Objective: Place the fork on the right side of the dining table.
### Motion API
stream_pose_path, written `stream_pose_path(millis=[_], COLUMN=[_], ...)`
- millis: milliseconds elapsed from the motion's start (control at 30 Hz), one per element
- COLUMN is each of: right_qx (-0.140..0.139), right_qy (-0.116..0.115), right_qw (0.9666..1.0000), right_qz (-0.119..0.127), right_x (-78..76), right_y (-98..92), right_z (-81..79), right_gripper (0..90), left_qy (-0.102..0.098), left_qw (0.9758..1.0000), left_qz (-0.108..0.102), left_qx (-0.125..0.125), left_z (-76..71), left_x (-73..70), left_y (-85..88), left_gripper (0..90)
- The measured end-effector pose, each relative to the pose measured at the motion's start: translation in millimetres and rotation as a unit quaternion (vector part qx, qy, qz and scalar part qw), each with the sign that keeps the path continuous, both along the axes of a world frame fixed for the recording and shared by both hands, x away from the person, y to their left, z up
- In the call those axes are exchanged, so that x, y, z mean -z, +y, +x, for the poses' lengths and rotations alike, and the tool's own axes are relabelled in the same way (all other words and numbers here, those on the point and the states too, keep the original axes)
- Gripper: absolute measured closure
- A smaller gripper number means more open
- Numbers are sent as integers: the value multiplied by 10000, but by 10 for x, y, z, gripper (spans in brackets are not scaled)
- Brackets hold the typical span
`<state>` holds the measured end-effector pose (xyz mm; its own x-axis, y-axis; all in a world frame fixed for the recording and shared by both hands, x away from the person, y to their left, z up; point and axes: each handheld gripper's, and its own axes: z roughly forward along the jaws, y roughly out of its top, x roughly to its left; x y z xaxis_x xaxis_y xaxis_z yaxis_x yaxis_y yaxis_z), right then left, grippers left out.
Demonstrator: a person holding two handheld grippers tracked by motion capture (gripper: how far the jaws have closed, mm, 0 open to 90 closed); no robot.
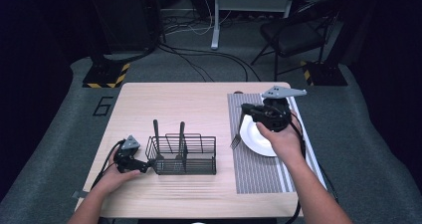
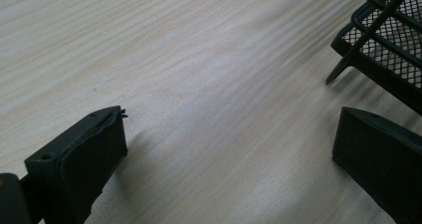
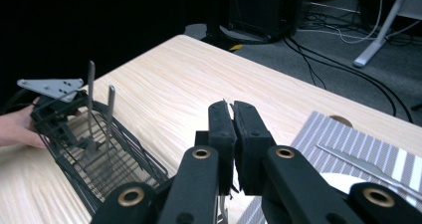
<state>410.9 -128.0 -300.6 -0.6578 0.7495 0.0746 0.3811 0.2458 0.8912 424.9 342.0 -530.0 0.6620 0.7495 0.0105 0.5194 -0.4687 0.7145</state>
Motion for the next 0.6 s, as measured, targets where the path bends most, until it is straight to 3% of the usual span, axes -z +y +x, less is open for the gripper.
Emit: stream_pose_path(millis=[367, 600], right_qx=[265, 349], right_qy=[8, 63], right_qw=[9994, 9992], right_qz=[-228, -168], right_x=[263, 389], right_y=[-82, -132], right_z=[-103, -135], right_gripper=[873, 873], left_qy=[0, -1], left_qw=[10000, 10000], left_qz=[-2, 2], left_qx=[-2, 1], left_z=[0, 0], left_x=[0, 0], left_y=[0, 0], left_gripper=[2, 2])
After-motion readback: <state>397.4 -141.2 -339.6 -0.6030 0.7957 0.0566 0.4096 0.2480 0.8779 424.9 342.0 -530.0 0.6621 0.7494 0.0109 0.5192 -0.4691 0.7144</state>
